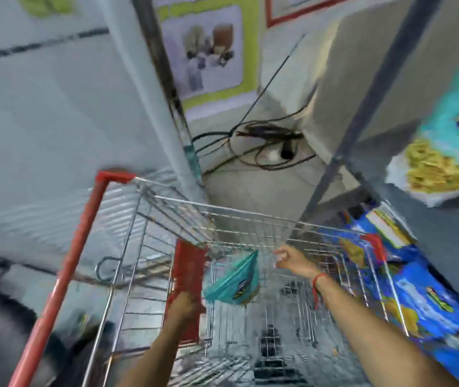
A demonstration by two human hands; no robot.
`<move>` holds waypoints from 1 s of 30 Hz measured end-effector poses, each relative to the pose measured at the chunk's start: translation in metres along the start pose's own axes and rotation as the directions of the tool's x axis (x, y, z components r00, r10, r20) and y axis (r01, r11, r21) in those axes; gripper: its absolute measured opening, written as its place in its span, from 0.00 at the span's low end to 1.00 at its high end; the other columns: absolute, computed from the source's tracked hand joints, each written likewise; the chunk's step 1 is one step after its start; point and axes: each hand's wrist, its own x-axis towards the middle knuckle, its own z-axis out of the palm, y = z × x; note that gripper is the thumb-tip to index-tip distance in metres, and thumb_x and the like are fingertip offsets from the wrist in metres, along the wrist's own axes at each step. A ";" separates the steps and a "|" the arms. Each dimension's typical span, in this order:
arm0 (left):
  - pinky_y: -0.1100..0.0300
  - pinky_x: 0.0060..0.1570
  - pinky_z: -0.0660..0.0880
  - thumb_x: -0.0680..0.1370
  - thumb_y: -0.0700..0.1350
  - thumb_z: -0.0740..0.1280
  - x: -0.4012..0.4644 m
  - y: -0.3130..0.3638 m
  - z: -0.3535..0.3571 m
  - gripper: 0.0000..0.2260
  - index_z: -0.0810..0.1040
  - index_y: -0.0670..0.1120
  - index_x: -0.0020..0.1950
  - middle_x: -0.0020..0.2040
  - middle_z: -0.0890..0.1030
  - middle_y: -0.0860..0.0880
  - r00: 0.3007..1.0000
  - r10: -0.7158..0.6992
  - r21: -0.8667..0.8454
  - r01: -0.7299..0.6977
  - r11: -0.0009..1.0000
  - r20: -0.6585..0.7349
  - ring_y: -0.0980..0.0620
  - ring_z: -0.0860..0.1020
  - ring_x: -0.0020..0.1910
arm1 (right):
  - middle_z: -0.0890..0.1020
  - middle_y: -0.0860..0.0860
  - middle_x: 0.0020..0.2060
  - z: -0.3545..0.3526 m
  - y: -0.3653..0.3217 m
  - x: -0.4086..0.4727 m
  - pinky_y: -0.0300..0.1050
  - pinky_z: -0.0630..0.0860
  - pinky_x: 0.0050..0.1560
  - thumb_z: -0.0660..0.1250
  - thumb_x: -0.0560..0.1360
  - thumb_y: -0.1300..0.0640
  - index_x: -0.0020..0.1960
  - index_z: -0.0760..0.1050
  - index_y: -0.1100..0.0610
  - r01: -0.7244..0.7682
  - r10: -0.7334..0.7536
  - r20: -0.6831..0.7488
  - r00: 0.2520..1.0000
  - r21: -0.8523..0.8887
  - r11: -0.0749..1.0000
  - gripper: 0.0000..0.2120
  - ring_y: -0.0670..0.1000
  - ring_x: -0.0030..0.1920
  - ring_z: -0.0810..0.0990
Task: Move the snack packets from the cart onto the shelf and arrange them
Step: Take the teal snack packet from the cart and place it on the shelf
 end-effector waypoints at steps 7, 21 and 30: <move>0.48 0.49 0.78 0.67 0.41 0.76 0.021 0.003 0.068 0.14 0.83 0.39 0.51 0.47 0.85 0.38 0.971 -0.209 -0.439 0.139 0.888 -0.115 0.49 0.81 0.46 | 0.78 0.61 0.50 0.048 0.044 0.083 0.45 0.76 0.50 0.71 0.69 0.71 0.65 0.70 0.70 0.016 -0.012 0.153 0.988 -0.023 1.000 0.25 0.53 0.49 0.74; 0.57 0.36 0.71 0.74 0.42 0.70 0.034 0.047 0.059 0.04 0.82 0.42 0.44 0.38 0.84 0.44 0.930 -0.083 -0.427 -0.084 0.900 -0.358 0.46 0.80 0.39 | 0.74 0.59 0.26 0.047 0.060 0.039 0.46 0.70 0.34 0.70 0.73 0.60 0.28 0.72 0.56 0.174 -0.154 -0.219 0.963 0.072 0.982 0.16 0.49 0.30 0.71; 0.54 0.38 0.69 0.78 0.47 0.64 -0.049 0.150 0.026 0.08 0.75 0.46 0.40 0.37 0.81 0.45 0.807 0.399 -0.408 -0.573 0.711 -0.436 0.47 0.76 0.38 | 0.70 0.57 0.25 0.005 0.032 -0.103 0.46 0.60 0.34 0.68 0.75 0.57 0.30 0.68 0.65 0.286 -0.180 -0.701 0.690 0.036 0.957 0.19 0.47 0.31 0.67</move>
